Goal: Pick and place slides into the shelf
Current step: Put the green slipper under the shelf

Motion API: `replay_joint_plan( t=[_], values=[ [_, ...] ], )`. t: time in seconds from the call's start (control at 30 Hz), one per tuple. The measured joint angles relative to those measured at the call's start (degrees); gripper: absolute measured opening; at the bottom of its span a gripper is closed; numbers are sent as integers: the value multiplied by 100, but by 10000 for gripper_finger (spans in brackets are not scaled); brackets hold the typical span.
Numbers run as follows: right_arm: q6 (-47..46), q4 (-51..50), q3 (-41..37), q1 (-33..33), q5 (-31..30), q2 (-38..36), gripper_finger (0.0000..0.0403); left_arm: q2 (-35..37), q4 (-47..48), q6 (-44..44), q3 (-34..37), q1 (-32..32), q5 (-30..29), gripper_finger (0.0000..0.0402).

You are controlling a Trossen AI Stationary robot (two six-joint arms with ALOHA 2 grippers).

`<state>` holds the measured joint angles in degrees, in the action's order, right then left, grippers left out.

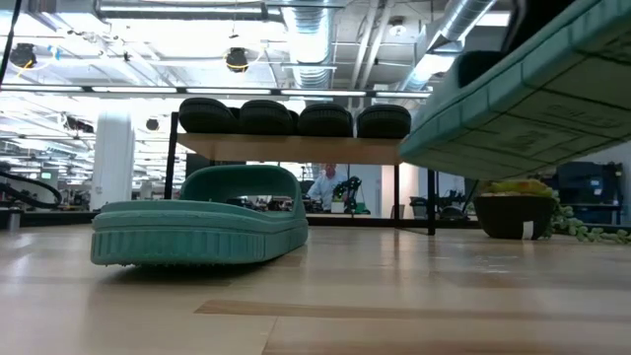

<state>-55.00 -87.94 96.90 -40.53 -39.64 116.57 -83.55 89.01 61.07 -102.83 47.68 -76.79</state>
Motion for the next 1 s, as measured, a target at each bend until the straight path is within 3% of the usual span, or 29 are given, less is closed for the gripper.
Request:
replay_joint_plan(
  t=[0.5, 0.77, 1.0],
  values=[
    [906, 495, 0, 814, -334, 0, 1, 0, 2, 18, 0, 0, -2, 122],
    [1975, 1014, 0, 1326, -428, 0, 1, 0, 2, 18, 0, 0, -4, 122],
    [2209, 1131, -266, 1760, -549, -7, 1, 0, 2, 21, 0, 0, 27, 122]
  ],
)
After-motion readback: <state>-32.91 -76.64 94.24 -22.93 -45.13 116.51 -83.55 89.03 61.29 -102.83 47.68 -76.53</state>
